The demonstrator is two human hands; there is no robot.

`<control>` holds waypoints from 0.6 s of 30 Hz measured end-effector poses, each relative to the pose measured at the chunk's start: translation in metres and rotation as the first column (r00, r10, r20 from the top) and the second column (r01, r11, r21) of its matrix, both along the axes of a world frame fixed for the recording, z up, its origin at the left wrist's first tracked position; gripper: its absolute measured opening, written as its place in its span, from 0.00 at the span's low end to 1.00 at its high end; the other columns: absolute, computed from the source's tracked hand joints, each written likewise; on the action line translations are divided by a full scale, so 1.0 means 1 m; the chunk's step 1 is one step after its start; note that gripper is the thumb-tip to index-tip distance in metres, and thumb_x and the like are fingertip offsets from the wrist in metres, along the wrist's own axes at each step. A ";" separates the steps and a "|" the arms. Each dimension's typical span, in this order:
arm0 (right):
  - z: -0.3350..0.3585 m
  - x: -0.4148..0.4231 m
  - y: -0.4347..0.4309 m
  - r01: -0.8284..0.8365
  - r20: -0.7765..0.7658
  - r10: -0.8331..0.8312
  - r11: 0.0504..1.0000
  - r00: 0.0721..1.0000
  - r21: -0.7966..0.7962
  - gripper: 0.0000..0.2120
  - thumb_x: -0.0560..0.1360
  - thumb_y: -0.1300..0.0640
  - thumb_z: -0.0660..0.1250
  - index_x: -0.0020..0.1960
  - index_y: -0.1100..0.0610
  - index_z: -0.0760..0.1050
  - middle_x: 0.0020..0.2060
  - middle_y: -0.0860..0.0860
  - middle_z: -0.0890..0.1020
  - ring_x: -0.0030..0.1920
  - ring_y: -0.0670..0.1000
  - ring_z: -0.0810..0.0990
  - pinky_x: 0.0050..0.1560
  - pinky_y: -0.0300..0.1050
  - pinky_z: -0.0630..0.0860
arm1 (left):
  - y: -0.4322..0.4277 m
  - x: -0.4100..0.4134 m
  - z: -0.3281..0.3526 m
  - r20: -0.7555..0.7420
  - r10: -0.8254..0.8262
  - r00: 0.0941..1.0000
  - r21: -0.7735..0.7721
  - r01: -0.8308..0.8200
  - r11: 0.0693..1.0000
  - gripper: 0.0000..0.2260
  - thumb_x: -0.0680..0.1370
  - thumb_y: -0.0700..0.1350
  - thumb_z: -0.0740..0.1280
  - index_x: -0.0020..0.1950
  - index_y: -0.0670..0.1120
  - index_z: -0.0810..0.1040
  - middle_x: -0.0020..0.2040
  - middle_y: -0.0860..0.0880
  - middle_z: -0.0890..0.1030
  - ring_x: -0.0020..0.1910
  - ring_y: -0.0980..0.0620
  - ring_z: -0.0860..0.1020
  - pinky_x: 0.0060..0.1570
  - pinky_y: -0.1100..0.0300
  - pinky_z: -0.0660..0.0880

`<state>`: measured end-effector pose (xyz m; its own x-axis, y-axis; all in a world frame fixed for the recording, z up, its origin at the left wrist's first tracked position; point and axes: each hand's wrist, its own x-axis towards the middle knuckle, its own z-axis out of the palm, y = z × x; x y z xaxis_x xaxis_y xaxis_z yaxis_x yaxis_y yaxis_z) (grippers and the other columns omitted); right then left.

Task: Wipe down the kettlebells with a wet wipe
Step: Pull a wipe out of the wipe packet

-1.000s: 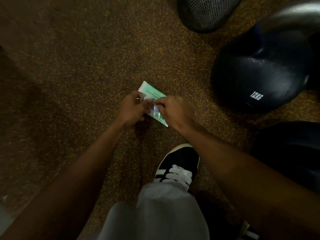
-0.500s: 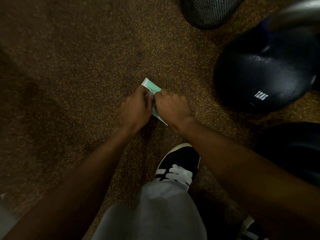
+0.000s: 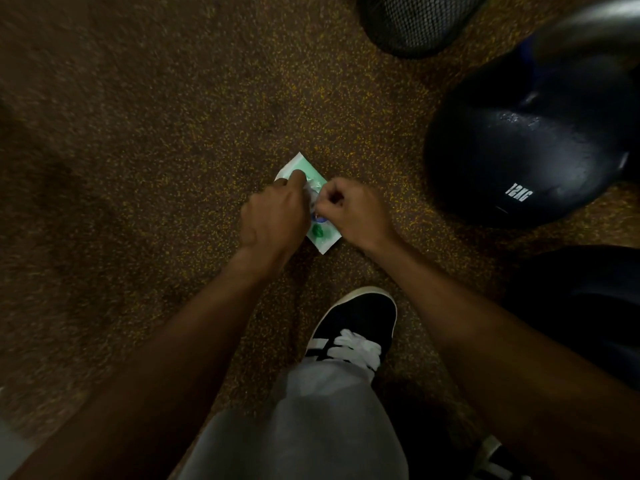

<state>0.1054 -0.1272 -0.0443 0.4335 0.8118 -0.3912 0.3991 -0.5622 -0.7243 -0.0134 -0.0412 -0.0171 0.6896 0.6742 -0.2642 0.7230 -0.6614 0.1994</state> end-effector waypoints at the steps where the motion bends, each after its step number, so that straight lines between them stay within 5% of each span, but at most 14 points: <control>1: 0.001 0.000 -0.002 0.003 -0.002 -0.003 1.000 1.000 0.008 0.04 0.74 0.53 0.72 0.44 0.52 0.79 0.40 0.48 0.82 0.39 0.47 0.78 0.41 0.45 0.73 | 0.000 0.001 0.001 -0.014 -0.003 1.000 -0.007 0.003 1.000 0.08 0.84 0.46 0.61 0.58 0.43 0.73 0.53 0.40 0.83 0.47 0.35 0.83 0.39 0.48 0.73; 8: 0.011 0.005 0.008 -0.114 0.082 0.131 0.977 0.988 -0.181 0.20 0.75 0.45 0.72 0.63 0.53 0.79 0.56 0.52 0.85 0.56 0.54 0.82 0.52 0.46 0.74 | 0.001 0.003 0.003 -0.066 -0.081 0.994 -0.025 0.080 0.996 0.08 0.83 0.46 0.60 0.56 0.44 0.75 0.53 0.41 0.83 0.48 0.37 0.83 0.43 0.47 0.77; 15: 0.016 -0.003 0.015 -0.022 0.080 0.040 0.977 0.996 -0.213 0.13 0.75 0.42 0.70 0.54 0.49 0.81 0.56 0.50 0.83 0.57 0.54 0.81 0.47 0.46 0.72 | 0.007 -0.003 0.003 0.055 0.068 0.996 -0.118 -0.061 0.991 0.12 0.84 0.48 0.61 0.54 0.43 0.80 0.53 0.39 0.85 0.48 0.35 0.83 0.44 0.46 0.79; 18: 0.020 -0.011 0.019 -0.020 0.205 0.065 0.977 0.977 -0.213 0.13 0.78 0.42 0.66 0.55 0.49 0.80 0.57 0.50 0.80 0.56 0.54 0.80 0.45 0.45 0.69 | 0.011 -0.005 0.002 0.090 0.083 0.992 -0.127 -0.072 0.989 0.13 0.85 0.48 0.61 0.51 0.43 0.82 0.50 0.41 0.85 0.45 0.38 0.83 0.41 0.50 0.75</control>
